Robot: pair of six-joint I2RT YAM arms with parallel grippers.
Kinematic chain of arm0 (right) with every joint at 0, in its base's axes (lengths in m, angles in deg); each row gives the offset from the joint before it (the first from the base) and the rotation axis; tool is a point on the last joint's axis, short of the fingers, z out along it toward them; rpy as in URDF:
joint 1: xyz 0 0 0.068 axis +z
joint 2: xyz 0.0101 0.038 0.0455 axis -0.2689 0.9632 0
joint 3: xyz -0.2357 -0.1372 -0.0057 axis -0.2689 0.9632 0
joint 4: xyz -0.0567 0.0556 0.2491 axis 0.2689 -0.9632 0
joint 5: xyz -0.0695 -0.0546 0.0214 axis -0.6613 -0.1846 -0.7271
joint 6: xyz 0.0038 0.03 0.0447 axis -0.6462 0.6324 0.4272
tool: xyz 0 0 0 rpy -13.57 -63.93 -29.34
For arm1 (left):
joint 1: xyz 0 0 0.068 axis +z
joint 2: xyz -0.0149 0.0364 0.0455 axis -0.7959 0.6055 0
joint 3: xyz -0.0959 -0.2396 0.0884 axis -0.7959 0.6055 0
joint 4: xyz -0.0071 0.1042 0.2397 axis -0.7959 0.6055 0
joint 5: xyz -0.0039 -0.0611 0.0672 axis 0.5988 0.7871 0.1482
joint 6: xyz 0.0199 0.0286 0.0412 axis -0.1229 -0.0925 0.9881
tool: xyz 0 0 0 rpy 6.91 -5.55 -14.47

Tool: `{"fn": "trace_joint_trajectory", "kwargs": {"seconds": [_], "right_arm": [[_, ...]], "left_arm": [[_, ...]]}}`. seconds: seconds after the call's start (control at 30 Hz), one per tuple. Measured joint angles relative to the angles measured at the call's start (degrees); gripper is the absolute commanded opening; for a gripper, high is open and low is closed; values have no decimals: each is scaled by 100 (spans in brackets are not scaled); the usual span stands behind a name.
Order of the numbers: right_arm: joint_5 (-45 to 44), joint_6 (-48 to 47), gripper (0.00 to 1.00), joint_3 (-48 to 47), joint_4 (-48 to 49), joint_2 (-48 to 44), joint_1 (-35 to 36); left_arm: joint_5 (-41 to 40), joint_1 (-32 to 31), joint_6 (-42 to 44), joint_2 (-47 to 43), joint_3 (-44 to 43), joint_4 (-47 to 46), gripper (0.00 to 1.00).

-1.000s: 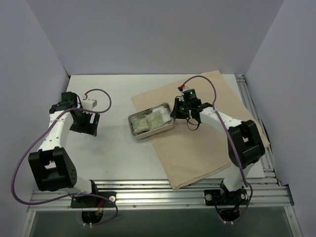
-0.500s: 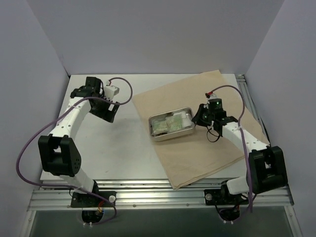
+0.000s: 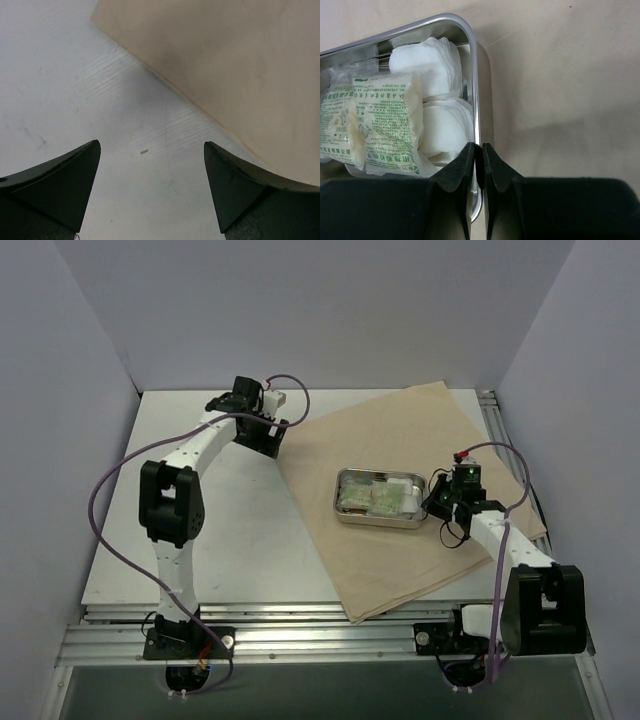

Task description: Prepare the surgical pack

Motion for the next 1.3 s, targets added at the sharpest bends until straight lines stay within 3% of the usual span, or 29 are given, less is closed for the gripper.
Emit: {"fn": "trace_joint_trajectory", "kwargs": {"seconds": [0.33,0.43,0.53,0.6,0.63,0.73,0.83,0.87,1.13,1.3], "right_arm": [[-262,-133,6,-7,-446,-184,-192],[-426,-68,30,-52,-588,-63,-262],[-531,-35,45,-96,-671,-28,-286],[-573,-33,50,-133,-708,-28,-286],[-584,-35,52,-160,-741,-35,-286],[-645,-48,62,-302,-905,-103,-291],[-669,-66,64,-538,-1067,-299,-330],[-667,-68,64,-636,-1108,-372,-382],[-660,-179,65,-1128,-1152,-514,-890],[-470,-192,65,-1126,-1167,-385,-1161]], "left_arm": [[-284,-470,-538,1517,-1338,-57,94],[-343,-461,-636,1810,-1644,22,94],[-376,-437,-739,2020,-1829,98,95],[-372,-433,-815,2129,-1902,177,100],[-372,-433,-831,2170,-1919,208,87],[-339,-433,-894,2201,-1982,254,68],[-264,-431,-944,2218,-1982,256,32],[-210,-428,-979,2225,-1982,254,3],[223,-291,-1147,2236,-1987,254,2],[584,63,-1266,1884,-1316,11,2]]}}
